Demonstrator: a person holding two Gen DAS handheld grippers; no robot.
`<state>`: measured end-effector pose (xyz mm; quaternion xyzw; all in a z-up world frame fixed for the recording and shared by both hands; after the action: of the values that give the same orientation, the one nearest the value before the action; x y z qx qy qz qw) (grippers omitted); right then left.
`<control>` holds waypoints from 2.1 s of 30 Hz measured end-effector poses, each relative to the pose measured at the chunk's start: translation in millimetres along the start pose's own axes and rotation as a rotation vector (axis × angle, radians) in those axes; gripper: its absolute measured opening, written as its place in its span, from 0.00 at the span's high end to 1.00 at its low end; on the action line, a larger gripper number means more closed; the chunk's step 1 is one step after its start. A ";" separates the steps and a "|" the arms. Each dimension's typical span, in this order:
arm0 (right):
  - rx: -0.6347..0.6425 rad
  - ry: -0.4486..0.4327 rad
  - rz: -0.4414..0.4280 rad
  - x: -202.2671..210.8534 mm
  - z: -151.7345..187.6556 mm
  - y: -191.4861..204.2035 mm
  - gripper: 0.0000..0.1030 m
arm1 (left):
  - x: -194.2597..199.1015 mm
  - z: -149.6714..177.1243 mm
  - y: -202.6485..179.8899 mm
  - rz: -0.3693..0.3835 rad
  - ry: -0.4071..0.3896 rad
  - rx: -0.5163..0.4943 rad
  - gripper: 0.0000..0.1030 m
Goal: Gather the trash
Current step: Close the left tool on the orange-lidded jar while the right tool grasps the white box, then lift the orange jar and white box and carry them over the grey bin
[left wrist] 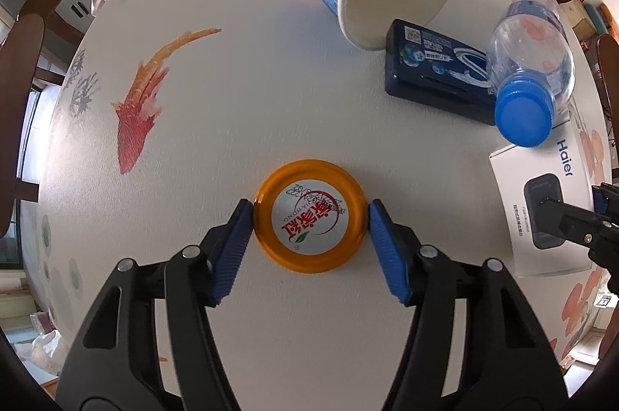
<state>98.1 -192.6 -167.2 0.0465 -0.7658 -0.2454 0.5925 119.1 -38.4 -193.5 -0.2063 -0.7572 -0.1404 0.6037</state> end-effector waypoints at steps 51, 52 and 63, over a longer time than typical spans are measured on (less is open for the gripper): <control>-0.053 -0.036 -0.027 32.3 34.0 -12.3 0.58 | 43.2 29.8 -15.7 0.035 -0.068 -0.004 0.43; -0.051 -0.036 -0.030 33.4 34.3 -12.0 0.58 | 44.6 30.4 -14.8 0.035 -0.071 -0.001 0.44; -0.004 -0.029 -0.058 38.8 33.5 6.8 0.58 | 64.1 39.1 6.1 0.014 -0.114 0.049 0.43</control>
<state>57.1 -190.0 -135.8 0.0640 -0.7723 -0.2645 0.5740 76.7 -5.8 -140.5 -0.2044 -0.7922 -0.1056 0.5653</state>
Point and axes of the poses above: each gripper's, at about its wrist camera, not at the fingertips, and x roughly against the way its jaws point, y to its left, z to its underside, the point moved 3 cm from there along -x, roughly the way its jaws point, and after that the axes turned 1 degree about z, right-handed, at the moved point
